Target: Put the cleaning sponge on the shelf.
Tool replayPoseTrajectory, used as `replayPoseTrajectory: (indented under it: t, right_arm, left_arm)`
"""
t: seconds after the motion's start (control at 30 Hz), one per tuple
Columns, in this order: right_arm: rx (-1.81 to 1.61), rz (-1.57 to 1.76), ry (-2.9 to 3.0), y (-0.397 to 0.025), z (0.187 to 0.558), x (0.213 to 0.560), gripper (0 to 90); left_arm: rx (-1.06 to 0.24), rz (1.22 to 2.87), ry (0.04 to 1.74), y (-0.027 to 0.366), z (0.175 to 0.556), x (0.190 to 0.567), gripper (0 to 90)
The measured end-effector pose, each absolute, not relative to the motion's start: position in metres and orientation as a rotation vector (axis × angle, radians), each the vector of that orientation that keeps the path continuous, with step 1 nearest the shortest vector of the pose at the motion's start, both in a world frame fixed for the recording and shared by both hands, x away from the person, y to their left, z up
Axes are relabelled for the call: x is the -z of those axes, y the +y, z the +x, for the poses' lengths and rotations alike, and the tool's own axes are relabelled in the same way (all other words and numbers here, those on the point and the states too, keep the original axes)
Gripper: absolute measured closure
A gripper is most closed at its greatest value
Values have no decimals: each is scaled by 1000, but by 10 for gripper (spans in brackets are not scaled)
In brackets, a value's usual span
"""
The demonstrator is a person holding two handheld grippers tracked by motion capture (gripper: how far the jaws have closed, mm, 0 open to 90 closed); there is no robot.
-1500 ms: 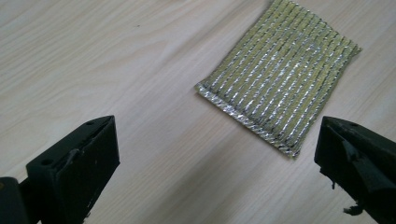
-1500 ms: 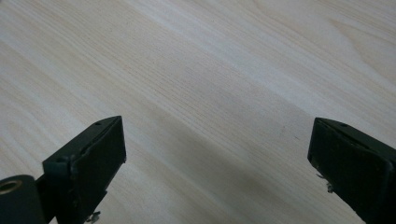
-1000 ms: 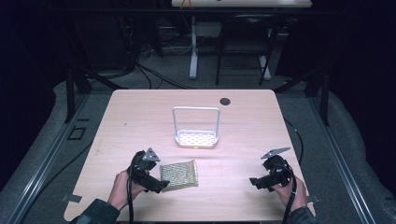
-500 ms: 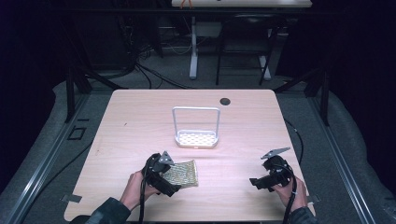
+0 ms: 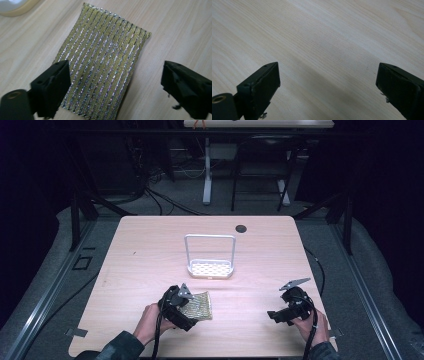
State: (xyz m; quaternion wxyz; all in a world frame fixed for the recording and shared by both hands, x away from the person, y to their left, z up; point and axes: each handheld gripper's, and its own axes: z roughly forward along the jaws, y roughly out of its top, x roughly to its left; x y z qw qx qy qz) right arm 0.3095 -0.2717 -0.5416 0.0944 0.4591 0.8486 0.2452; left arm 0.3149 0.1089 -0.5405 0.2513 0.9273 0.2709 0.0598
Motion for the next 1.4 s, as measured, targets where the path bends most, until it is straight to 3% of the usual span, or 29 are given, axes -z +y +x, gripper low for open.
replayPoseTrajectory:
  t: [0.07, 0.33, 0.77, 1.4]
  right_arm:
    - [-730, 1356, 2516, -271, 310, 542, 49]
    - [-723, 1362, 2517, -272, 310, 542, 51]
    - [-725, 1383, 2518, -270, 309, 542, 55]
    - [-723, 1375, 2523, -271, 309, 542, 60]
  left_arm:
    - [-190, 2567, 735, 104, 312, 548, 267]
    - [-251, 2563, 754, 104, 310, 551, 401]
    - [-270, 2549, 797, 104, 311, 555, 458]
    - [-304, 2519, 810, 107, 312, 556, 647]
